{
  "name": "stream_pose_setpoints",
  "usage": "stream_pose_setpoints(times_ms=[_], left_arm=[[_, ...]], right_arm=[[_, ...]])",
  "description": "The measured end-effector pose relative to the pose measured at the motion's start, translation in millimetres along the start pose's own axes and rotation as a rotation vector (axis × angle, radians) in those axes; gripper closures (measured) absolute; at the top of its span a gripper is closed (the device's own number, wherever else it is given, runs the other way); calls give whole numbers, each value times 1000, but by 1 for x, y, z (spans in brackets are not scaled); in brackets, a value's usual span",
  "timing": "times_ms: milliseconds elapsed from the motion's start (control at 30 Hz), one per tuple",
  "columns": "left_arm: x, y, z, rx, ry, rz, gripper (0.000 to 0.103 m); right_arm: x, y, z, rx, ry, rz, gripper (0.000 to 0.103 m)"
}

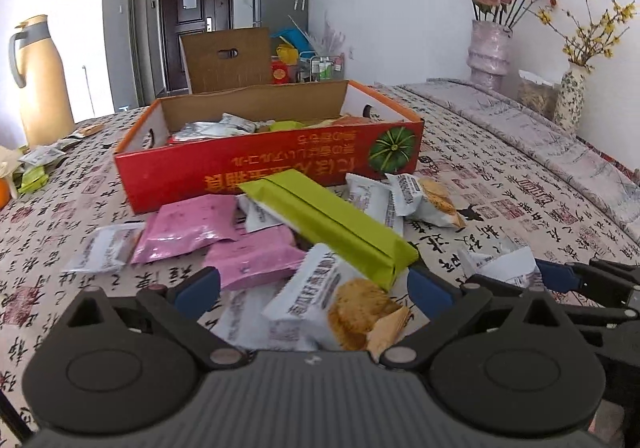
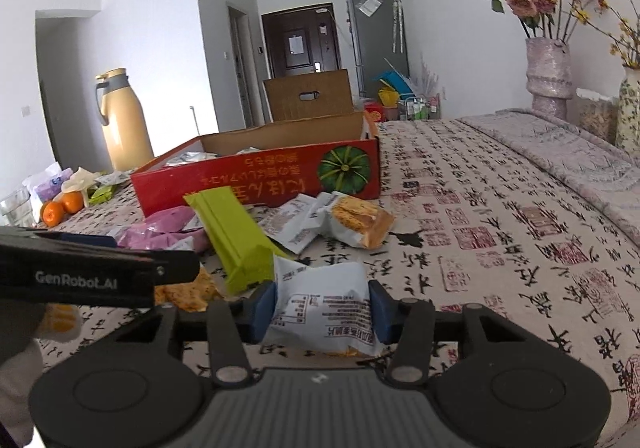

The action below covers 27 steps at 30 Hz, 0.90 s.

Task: Organize snacks
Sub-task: 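Grasp a white cookie sachet with the right gripper while the left gripper grasps a white printed packet, then carry both packets into the cardboard box and open both grippers to drop them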

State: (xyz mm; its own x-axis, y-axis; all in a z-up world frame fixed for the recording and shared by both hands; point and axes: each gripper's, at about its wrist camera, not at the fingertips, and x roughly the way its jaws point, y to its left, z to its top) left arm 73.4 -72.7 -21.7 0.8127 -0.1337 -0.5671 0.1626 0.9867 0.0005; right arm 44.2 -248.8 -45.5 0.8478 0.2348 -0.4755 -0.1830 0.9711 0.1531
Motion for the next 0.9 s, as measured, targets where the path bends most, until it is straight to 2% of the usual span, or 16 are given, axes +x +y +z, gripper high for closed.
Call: stream_pose_setpoints(times_ms=[333, 567, 700, 900], left_arm=[[16, -8, -5, 12, 56, -30, 34], [13, -9, -7, 17, 44, -25, 49], [9, -11, -9, 30, 33, -38, 66], [1, -16, -10, 45, 12, -65, 81]], right_arm=[[4, -8, -3, 13, 8, -17, 55], [5, -8, -4, 13, 14, -18, 54], [5, -7, -4, 10, 15, -17, 54], [3, -7, -4, 10, 11, -20, 54]])
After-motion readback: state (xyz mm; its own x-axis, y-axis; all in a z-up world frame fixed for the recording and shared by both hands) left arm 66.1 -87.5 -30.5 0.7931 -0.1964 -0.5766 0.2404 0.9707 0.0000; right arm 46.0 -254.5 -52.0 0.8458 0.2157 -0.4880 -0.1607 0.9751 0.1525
